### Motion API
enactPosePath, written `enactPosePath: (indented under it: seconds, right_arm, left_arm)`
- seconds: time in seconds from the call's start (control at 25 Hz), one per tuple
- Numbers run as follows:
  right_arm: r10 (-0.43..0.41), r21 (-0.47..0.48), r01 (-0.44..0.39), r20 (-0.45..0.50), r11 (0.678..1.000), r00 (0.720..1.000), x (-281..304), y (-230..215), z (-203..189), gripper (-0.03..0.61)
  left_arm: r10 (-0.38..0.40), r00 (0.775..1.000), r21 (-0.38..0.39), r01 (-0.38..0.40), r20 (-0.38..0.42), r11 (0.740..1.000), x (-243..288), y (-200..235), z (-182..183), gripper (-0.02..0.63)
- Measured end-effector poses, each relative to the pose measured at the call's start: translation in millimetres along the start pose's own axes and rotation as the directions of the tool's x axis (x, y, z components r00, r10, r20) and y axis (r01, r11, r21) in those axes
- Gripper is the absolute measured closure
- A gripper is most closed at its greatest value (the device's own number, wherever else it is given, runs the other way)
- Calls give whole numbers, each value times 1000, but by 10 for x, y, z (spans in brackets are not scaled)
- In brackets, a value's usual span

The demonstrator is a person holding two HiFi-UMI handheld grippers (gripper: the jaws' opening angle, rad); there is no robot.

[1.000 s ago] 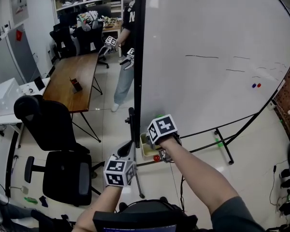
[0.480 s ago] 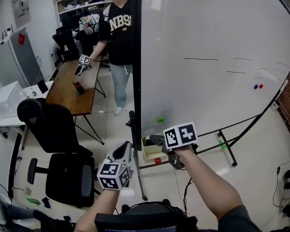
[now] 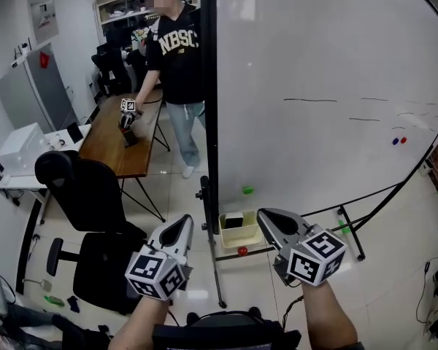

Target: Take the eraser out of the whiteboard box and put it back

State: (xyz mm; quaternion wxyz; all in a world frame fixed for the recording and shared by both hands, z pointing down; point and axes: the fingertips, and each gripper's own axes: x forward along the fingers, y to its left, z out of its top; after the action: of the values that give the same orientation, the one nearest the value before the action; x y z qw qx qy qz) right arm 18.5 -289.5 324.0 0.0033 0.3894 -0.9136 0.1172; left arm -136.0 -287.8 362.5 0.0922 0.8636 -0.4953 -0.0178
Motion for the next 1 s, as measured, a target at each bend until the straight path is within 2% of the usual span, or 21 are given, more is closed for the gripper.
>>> enactPosePath:
  seconds: [0.16, 0.4, 0.6, 0.84, 1.0]
  right_arm:
    - [-17, -50, 19, 48, 999, 999, -108, 5, 83, 558]
    - [-30, -51, 36, 106, 998, 994, -266, -44, 287, 558]
    - [-13, -108, 21, 73, 994, 997, -330, -242, 243, 558]
    - [100, -116, -92, 65, 989, 993, -460, -388, 186, 558]
    - [174, -108, -166, 74, 980, 982, -512, -415, 197, 560]
  left_arm:
    - [-12, 1000, 14, 12, 10, 1000, -46, -77, 116, 581]
    - [-22, 1000, 16, 21, 18, 1000, -60, -242, 222, 581]
    - [19, 999, 36, -20, 26, 999, -70, -418, 263, 581]
    - [118, 993, 48, -117, -9, 992, -109, -683, 125, 581]
    - [196, 981, 43, -195, -11, 980, -220, -837, 78, 581]
